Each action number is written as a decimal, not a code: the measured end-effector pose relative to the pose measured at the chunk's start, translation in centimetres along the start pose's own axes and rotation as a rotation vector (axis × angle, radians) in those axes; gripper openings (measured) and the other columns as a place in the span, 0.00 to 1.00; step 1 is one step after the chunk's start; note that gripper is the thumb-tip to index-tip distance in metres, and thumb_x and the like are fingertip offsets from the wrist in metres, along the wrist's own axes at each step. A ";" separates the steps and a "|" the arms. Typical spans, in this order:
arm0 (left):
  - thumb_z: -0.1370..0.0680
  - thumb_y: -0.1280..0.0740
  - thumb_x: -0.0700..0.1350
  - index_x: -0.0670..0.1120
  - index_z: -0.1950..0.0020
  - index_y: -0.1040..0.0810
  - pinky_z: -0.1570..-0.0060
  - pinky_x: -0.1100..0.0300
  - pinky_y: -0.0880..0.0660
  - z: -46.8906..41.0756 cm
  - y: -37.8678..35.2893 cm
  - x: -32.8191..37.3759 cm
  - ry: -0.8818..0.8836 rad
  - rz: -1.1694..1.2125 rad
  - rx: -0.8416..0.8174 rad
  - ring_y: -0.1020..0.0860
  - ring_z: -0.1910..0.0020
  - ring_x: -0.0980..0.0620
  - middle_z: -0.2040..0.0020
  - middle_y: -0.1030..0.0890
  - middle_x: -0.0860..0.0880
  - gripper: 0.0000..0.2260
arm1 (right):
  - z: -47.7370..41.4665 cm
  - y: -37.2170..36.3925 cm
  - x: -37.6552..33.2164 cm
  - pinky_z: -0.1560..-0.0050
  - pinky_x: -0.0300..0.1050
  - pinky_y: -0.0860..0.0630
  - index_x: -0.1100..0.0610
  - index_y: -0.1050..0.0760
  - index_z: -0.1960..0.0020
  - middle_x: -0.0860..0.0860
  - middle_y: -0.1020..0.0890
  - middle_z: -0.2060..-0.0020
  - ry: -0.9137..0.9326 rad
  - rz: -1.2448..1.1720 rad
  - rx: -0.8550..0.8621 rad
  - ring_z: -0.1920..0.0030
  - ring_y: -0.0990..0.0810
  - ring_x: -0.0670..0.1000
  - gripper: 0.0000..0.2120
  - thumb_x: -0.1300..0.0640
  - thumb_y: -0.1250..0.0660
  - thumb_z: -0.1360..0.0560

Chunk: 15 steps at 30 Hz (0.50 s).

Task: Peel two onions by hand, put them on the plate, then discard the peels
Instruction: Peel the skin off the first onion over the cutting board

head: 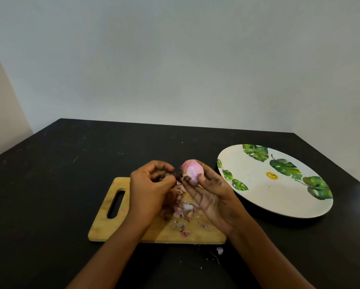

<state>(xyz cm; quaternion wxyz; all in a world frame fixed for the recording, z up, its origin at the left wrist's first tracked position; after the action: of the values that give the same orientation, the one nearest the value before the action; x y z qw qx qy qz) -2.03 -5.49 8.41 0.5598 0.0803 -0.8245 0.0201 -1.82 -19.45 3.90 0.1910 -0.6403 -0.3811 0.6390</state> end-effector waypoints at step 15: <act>0.20 0.43 0.48 0.50 0.53 0.26 0.69 0.54 0.25 0.5 -1.2 0.9 -0.271 -0.511 -0.038 0.25 0.69 0.55 0.68 0.24 0.52 0.08 | 0.5 1.5 -2.5 0.54 0.45 0.18 0.59 0.24 0.43 0.54 0.16 0.50 0.166 0.286 0.170 0.49 0.16 0.56 0.20 0.67 0.32 0.35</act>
<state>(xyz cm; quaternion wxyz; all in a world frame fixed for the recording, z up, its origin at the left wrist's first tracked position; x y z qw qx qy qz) -2.61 -6.79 8.96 0.4328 0.2770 -0.8450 -0.1482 -1.65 -22.37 4.43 0.1825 -0.7201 -0.2136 0.6344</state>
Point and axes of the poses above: each hand's wrist, its own z-axis away from the middle knuckle, its own y-axis out of the back of the hand, x = y × z, the point moved 10 cm from there along -z, towards the middle knuckle
